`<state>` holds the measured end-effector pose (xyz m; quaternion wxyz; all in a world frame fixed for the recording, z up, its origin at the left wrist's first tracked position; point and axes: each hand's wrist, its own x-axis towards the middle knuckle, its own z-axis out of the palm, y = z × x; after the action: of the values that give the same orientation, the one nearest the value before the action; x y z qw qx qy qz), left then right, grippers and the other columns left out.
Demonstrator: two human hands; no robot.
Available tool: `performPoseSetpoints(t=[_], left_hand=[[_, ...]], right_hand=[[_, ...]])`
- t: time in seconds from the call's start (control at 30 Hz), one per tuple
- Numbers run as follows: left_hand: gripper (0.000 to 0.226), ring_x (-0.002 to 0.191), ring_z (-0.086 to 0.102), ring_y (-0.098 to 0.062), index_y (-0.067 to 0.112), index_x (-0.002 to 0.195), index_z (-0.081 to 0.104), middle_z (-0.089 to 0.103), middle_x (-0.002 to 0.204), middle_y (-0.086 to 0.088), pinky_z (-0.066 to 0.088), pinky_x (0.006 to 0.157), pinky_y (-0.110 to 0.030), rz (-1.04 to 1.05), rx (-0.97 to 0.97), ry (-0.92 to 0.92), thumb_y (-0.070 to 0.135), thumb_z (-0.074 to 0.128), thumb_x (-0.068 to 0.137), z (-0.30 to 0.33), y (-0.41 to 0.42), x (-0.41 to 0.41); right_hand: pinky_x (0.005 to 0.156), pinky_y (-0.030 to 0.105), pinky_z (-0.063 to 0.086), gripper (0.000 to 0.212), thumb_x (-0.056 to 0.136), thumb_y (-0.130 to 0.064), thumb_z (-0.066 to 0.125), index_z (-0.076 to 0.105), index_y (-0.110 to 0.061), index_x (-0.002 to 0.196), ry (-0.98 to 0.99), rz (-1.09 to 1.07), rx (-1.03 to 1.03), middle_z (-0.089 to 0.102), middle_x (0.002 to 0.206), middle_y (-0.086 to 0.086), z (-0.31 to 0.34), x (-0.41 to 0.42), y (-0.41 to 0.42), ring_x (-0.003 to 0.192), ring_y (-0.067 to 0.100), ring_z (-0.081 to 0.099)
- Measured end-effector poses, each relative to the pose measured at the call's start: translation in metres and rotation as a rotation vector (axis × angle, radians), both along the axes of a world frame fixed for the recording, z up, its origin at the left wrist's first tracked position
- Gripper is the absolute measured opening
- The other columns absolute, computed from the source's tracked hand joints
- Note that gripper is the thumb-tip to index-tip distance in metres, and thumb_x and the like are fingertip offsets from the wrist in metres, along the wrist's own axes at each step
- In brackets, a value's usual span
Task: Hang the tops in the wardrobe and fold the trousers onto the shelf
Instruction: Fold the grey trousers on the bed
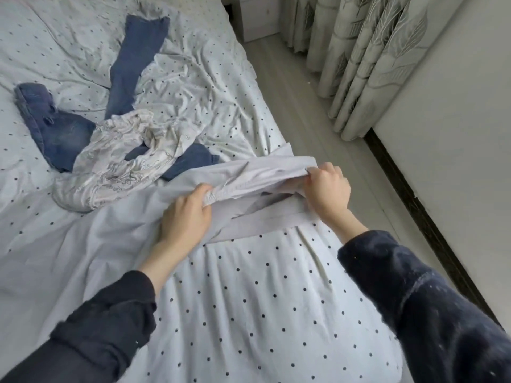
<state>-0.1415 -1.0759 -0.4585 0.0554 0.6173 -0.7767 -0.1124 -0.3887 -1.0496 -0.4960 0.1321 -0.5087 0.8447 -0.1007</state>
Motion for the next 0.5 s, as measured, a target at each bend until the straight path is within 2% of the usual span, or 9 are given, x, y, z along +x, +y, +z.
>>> performPoseSetpoints(t=[0.07,0.13,0.17,0.23,0.3,0.33,0.37,0.43,0.5], left_hand=[[0.04,0.094,0.056,-0.046,0.015,0.125,0.055,0.064,0.101,-0.027,0.042,0.073,-0.044,0.078,-0.007,0.071,0.003,0.048,0.087,0.02,-0.022,0.005],[0.043,0.093,0.055,-0.045,0.015,0.127,0.053,0.062,0.098,-0.028,0.042,0.076,-0.045,0.118,-0.069,0.17,-0.001,0.045,0.087,0.038,-0.038,0.008],[0.045,0.091,0.055,-0.044,0.015,0.129,0.052,0.062,0.098,-0.028,0.042,0.075,-0.044,0.134,-0.101,0.212,-0.002,0.043,0.088,0.044,-0.045,0.009],[0.047,0.087,0.055,-0.041,0.017,0.13,0.049,0.062,0.1,-0.026,0.04,0.07,-0.043,0.158,-0.154,0.291,-0.005,0.04,0.088,0.049,-0.053,0.011],[0.047,0.091,0.056,-0.041,0.017,0.13,0.046,0.062,0.107,-0.024,0.041,0.069,-0.043,0.129,-0.188,0.334,-0.005,0.04,0.089,0.047,-0.058,0.014],[0.047,0.094,0.057,-0.042,0.015,0.131,0.045,0.062,0.112,-0.023,0.043,0.07,-0.044,0.098,-0.162,0.324,-0.005,0.042,0.089,0.042,-0.059,0.016],[0.048,0.098,0.057,-0.041,0.014,0.133,0.043,0.06,0.116,-0.022,0.044,0.073,-0.045,0.053,-0.107,0.287,-0.004,0.045,0.089,0.035,-0.058,0.016],[0.053,0.111,0.053,-0.038,0.012,0.137,0.039,0.054,0.129,-0.018,0.044,0.084,-0.045,-0.025,0.021,0.167,-0.001,0.053,0.087,0.016,-0.054,0.017],[0.061,0.115,0.051,-0.036,0.012,0.133,0.043,0.051,0.131,-0.014,0.043,0.089,-0.045,-0.105,-0.015,0.038,0.002,0.066,0.078,0.0,-0.048,0.016]], right_hand=[[0.064,0.034,0.036,0.023,0.09,-0.014,0.042,0.065,-0.01,0.095,-0.03,-0.037,-0.121,0.054,0.1,0.013,0.022,0.007,-0.028,0.078,0.035,0.051],[0.062,0.034,0.034,0.023,0.092,-0.014,0.04,0.062,-0.009,0.09,-0.128,-0.043,-0.25,0.055,0.099,0.012,0.044,0.014,-0.056,0.075,0.035,0.05],[0.067,0.035,0.036,0.024,0.093,-0.013,0.04,0.064,-0.009,0.094,-0.202,-0.035,-0.331,0.058,0.105,0.011,0.052,0.017,-0.071,0.084,0.036,0.054],[0.089,0.03,0.038,0.032,0.096,-0.014,0.041,0.062,-0.012,0.12,-0.387,0.013,-0.484,0.055,0.131,0.01,0.06,0.023,-0.091,0.117,0.028,0.052],[0.106,0.022,0.025,0.048,0.1,-0.022,0.044,0.034,-0.011,0.145,-0.576,0.085,-0.523,0.033,0.152,0.007,0.058,0.027,-0.099,0.139,0.018,0.03],[0.108,0.021,0.019,0.059,0.099,-0.026,0.047,0.021,-0.008,0.149,-0.628,0.092,-0.456,0.022,0.156,0.007,0.05,0.029,-0.101,0.143,0.017,0.021],[0.106,0.02,0.018,0.066,0.097,-0.027,0.05,0.016,-0.005,0.149,-0.639,0.08,-0.339,0.018,0.157,0.009,0.037,0.029,-0.097,0.143,0.02,0.018],[0.095,0.026,0.03,0.053,0.095,-0.026,0.052,0.034,-0.001,0.139,-0.521,0.078,-0.052,0.035,0.146,0.016,0.003,0.032,-0.083,0.135,0.029,0.033],[0.088,0.033,0.037,0.034,0.095,-0.024,0.047,0.052,-0.005,0.123,-0.334,0.181,0.111,0.048,0.133,0.013,-0.027,0.038,-0.068,0.123,0.032,0.043]])
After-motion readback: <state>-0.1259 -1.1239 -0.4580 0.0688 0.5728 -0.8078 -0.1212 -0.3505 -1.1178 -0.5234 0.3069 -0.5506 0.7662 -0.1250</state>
